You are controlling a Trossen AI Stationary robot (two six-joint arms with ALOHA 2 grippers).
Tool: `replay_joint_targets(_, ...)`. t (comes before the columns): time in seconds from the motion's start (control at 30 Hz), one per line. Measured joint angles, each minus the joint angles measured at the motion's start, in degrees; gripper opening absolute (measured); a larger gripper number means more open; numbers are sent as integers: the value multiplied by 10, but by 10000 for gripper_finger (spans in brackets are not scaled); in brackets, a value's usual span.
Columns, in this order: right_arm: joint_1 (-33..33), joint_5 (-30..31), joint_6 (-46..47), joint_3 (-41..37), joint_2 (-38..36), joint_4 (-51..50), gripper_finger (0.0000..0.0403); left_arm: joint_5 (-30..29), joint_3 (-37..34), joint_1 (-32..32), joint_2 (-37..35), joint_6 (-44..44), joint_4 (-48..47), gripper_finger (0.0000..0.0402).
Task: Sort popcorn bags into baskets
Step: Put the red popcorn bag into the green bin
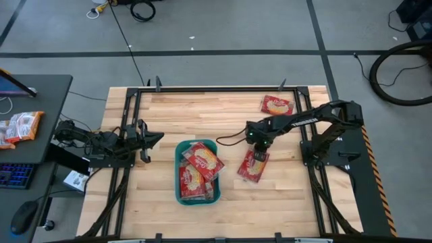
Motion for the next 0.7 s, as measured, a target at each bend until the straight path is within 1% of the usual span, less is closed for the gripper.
replay_joint_targets(0.2,36,3,-12,109,-1,-78,4,0,0,0,0,0,0,7)
replay_joint_targets(0.37,82,28,-14,197,-2,-116,2,0,0,0,0,0,0,7)
replay_joint_targets(0.7,173,55,-8,355,-2,-155,1,0,0,0,0,-3,0,7)
